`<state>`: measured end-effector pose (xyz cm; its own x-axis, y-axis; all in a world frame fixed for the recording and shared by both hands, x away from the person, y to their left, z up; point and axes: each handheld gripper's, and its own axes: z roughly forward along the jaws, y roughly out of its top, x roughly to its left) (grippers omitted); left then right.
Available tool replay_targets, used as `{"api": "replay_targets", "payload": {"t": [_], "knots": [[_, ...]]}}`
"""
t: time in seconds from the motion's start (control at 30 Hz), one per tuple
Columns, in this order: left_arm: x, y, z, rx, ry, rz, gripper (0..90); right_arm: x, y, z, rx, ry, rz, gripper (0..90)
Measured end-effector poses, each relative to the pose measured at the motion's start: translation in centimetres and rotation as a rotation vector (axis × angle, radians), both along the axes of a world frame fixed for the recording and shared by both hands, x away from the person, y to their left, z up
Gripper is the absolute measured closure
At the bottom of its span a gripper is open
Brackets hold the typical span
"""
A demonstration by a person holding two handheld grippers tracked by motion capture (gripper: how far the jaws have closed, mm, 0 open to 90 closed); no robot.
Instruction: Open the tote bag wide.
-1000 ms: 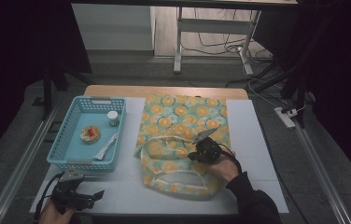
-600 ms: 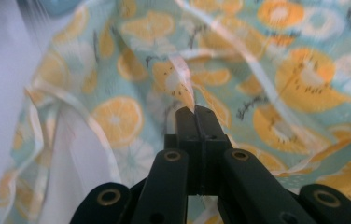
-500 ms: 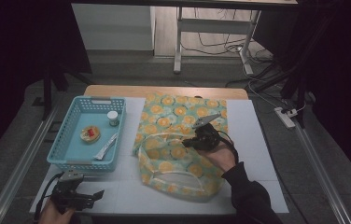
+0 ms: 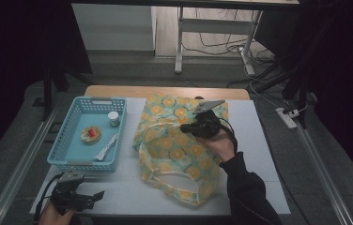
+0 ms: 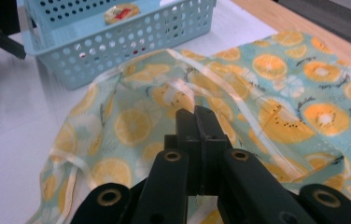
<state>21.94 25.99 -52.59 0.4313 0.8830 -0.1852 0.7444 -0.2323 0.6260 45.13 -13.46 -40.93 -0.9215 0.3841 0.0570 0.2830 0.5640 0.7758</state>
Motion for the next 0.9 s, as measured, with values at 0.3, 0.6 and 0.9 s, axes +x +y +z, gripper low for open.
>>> {"api": "replay_targets", "payload": {"t": [0.3, 0.6, 0.9], "knots": [[0.0, 0.1, 0.0, -0.007, -0.001, 0.011, 0.5, 0.8, 0.6, 1.3, 0.051, -0.019, 0.001, 90.0], [-0.1, 0.2, 0.1, -0.006, -0.004, 0.014, 0.1, 1.3, 0.6, 1.9, 0.114, -0.024, 0.004, 90.0], [-0.2, 0.3, 0.1, -0.022, -0.018, 0.013, 0.0, 0.9, 0.6, 1.5, 0.117, -0.035, 0.022, 90.0]]}}
